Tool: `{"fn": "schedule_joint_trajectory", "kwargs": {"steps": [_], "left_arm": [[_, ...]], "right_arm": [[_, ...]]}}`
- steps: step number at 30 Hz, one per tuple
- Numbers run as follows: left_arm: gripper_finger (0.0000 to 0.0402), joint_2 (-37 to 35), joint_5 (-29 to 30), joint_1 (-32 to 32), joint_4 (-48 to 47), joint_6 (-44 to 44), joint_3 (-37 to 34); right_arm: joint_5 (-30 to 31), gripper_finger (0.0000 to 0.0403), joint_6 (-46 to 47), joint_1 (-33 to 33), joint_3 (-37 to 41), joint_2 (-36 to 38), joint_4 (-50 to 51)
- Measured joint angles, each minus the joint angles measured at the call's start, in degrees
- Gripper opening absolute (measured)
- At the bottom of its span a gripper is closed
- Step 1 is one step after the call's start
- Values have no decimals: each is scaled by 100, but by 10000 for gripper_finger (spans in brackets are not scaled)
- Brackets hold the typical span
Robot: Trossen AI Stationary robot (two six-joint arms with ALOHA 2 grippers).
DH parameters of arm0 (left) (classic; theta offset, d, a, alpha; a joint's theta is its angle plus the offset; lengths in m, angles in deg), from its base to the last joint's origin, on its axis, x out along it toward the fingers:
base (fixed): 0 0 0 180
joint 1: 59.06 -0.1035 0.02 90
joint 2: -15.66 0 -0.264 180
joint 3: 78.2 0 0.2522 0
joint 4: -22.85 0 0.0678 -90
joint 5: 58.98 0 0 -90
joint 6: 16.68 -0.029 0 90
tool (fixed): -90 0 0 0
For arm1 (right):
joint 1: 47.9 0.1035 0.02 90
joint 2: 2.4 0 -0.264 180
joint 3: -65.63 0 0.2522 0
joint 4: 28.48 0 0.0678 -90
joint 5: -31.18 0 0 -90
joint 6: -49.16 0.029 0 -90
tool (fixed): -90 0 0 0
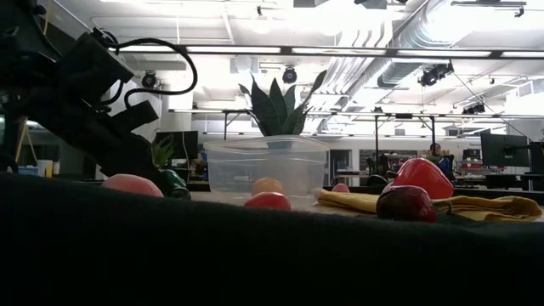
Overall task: Pick and placing Produce into tupperware
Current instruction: Put the green bell pepper into the transparent container
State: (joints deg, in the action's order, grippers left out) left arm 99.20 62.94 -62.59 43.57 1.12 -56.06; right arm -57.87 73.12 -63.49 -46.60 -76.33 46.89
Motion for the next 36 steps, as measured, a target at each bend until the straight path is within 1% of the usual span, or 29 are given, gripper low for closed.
{"fn": "schedule_joint_trajectory", "kwargs": {"steps": [5, 9, 17, 26, 31, 36], "left_arm": [[233, 2, 5, 0, 2, 1, 0], [233, 2, 15, 0, 2, 1, 2], [277, 2, 68, -116, -19, 1, 2], [325, 2, -85, -409, -1, -28, 2], [339, 2, -99, -411, 9, -91, 2], [340, 2, -128, -411, 33, -103, 2]], "right_arm": [[0, 238, 22, 0, 0, 0, 0], [-2, 238, 48, 0, 0, 0, 0], [-2, 238, 48, 0, 0, 0, 0], [-2, 238, 48, 0, 0, 0, 0], [-2, 238, 48, 0, 0, 0, 0], [-4, 238, 46, 0, 0, 0, 0]]}}
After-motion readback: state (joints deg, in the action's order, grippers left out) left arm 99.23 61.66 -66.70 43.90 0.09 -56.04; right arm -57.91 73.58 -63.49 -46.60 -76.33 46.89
